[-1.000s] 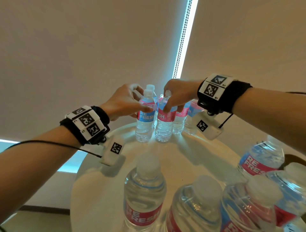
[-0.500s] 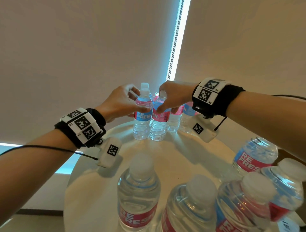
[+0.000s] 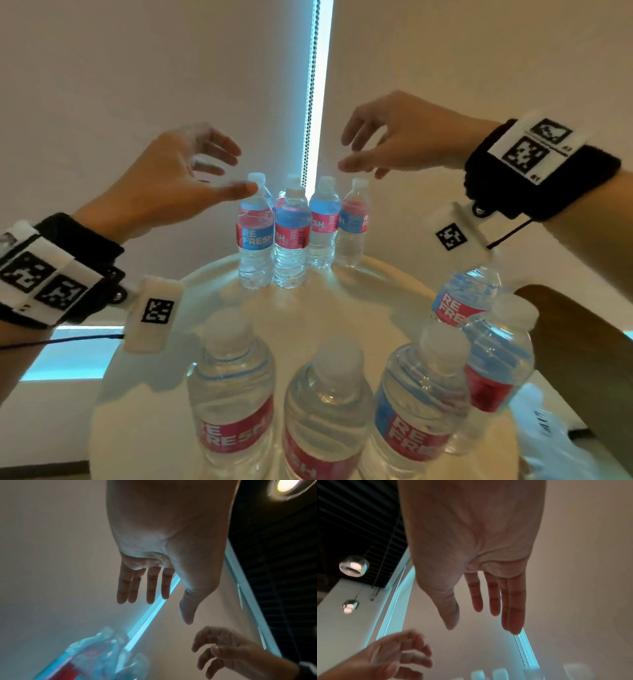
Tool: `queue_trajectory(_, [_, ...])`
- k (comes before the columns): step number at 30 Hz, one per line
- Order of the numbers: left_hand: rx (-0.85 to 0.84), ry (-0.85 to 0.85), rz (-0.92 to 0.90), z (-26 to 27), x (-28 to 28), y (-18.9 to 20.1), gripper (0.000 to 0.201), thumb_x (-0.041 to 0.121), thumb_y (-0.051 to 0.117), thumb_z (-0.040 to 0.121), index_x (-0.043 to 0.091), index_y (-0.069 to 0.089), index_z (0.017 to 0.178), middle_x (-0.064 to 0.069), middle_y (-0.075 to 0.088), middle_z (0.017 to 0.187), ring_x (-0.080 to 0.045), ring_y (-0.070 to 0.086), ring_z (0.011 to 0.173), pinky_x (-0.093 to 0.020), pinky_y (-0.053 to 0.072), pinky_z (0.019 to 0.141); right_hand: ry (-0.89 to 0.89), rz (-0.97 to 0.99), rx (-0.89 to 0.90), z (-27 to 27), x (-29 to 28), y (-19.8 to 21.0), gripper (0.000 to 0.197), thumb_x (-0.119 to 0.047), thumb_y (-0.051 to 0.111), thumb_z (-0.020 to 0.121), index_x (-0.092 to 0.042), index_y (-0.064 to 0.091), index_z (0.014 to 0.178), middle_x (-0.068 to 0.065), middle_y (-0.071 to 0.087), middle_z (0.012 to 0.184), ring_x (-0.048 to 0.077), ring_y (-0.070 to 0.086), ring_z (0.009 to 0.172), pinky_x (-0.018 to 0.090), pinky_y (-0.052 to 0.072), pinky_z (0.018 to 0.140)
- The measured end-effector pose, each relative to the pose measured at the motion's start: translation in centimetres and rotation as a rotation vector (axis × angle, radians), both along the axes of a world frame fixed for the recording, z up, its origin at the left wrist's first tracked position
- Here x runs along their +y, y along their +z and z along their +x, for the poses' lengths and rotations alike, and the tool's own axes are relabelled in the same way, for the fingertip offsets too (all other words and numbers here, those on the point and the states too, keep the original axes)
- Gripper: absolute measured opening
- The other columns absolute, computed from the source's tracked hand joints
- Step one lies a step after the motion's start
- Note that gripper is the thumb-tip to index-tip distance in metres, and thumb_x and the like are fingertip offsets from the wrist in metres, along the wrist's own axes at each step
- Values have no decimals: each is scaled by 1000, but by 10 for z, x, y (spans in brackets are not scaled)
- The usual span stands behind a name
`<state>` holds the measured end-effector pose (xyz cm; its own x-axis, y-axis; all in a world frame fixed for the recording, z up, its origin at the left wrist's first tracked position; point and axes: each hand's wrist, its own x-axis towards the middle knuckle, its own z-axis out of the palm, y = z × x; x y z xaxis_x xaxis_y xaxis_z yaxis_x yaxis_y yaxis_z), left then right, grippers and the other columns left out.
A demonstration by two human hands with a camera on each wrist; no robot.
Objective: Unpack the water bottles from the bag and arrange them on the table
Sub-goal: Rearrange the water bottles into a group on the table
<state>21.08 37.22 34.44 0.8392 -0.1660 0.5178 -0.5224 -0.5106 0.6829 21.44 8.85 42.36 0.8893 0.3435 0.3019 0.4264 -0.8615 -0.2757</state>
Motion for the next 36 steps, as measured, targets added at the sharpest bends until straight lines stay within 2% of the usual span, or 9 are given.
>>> queue_trajectory(7, [-126,-306,-109,-66,4,20,39,45,89,65,37,71,98,9,77,104,-11,75,100,-18,58,82,-1,100,-188,-97,-61,18,44,-52,63,78,-27,64,114,-13,68,102,8,73,82,32,61,77])
queue_trajectory(11, [-118,-347,-50,-94,8,15,54,66,82,64,41,66,109,13,73,113,-10,71,108,-17,56,87,56,250,-284,-146,-80,5,24,-46,70,87,-33,67,107,-7,72,101,16,75,84,45,63,78])
queue_trajectory(18, [16,-162,-145,-146,8,-33,80,73,91,27,35,76,96,9,77,110,-3,73,101,-30,58,92,189,422,-275,-236,-38,-65,39,-61,73,71,-49,62,106,-16,66,110,11,69,89,21,54,68])
queue_trajectory(21, [-25,-89,-53,-178,-3,-57,65,48,95,54,44,67,113,12,73,121,-9,73,107,-42,59,91,199,169,-301,-254,-1,-98,46,-63,63,74,-47,55,117,-20,60,114,-1,60,85,12,50,65])
queue_trajectory(23, [-18,-59,-6,-197,-8,-67,68,54,89,61,50,59,123,18,68,128,-5,71,110,-47,60,86,159,73,-240,-255,19,-115,60,-64,52,76,-43,44,132,-13,54,126,1,56,98,1,43,58])
queue_trajectory(28, [71,-13,-5,-208,-17,-73,77,68,79,56,59,53,128,29,63,128,-7,71,110,-40,61,85,39,166,-82,-246,51,-123,84,-57,61,80,-42,17,149,-5,34,154,20,63,122,36,60,81])
queue_trajectory(31, [101,4,44,-212,-23,-73,74,63,80,59,68,47,125,40,58,125,-4,69,108,-24,61,83,87,54,135,-245,56,-120,89,-55,53,95,-59,-29,129,-24,-17,155,13,26,149,33,39,113])
queue_trajectory(33, [120,18,69,-211,-24,-73,81,59,80,51,70,44,123,43,55,122,-2,69,105,-15,59,80,93,-55,122,-242,60,-120,93,-49,54,97,-54,-34,127,-24,-25,154,16,19,151,33,32,117])
queue_trajectory(36, [107,20,62,-208,-23,-75,81,57,81,48,65,44,120,39,55,121,-9,70,102,-26,63,81,107,-90,94,-241,65,-124,99,-37,62,96,-48,-30,130,-12,-17,159,24,19,151,38,35,115])
